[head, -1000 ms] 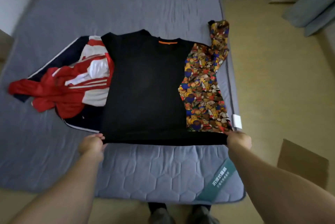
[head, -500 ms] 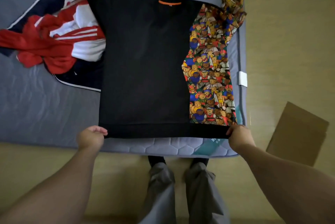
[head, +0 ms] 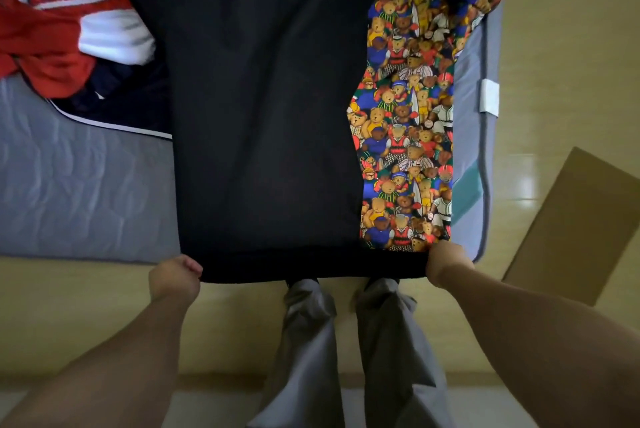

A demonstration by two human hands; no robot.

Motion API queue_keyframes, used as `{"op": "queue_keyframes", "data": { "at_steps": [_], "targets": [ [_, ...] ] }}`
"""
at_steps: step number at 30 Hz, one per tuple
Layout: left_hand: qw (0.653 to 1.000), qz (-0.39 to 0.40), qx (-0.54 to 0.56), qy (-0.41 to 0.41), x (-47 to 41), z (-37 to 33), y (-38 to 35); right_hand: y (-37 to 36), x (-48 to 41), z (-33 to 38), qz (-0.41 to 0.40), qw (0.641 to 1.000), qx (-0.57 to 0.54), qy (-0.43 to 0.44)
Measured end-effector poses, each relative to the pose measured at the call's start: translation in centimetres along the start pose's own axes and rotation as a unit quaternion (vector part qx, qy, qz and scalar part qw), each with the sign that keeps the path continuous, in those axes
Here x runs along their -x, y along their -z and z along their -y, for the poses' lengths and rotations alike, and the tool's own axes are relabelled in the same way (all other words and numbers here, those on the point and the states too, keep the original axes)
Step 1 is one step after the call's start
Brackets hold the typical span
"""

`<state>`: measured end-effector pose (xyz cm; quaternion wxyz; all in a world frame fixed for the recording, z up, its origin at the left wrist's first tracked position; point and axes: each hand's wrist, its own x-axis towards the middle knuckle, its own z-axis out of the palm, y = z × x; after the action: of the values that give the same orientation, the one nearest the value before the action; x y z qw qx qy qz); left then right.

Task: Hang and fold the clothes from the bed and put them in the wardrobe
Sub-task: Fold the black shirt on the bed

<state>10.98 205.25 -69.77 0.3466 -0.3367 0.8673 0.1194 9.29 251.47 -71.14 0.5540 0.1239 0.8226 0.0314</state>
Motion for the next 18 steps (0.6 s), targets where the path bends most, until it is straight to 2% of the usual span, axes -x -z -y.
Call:
{"op": "queue_keyframes", "data": {
  "at_steps": [3, 5, 9, 11, 14, 18],
  "targets": [
    [0.993, 0.073, -0.088, -0.014, -0.5, -2.0, -0.2, 0.3, -0.9, 1.0, 0.042, 0.997, 0.050, 0.029],
    [0.976, 0.141, -0.164, -0.030, -0.6, -4.1, 0.3, 1.3, -0.8, 1.7, 0.065, 0.994, 0.076, 0.044],
    [0.936, 0.218, -0.275, -0.024, 0.5, -9.5, 3.1, 5.7, 0.6, 2.8, 0.038, 0.996, 0.066, 0.048],
    [0.937, 0.229, -0.263, -0.038, 1.9, -12.8, 5.4, 8.8, 1.9, 3.2, 0.029, 0.996, 0.066, 0.056],
    [0.949, 0.212, -0.192, -0.136, 4.1, -18.3, 9.0, 14.5, 4.0, 3.8, 0.017, 0.996, 0.066, 0.062],
    [0.941, 0.185, -0.153, -0.237, 6.7, -26.5, 13.4, 22.5, 5.7, 3.1, -0.036, 0.997, 0.027, 0.060]
  ]
}}
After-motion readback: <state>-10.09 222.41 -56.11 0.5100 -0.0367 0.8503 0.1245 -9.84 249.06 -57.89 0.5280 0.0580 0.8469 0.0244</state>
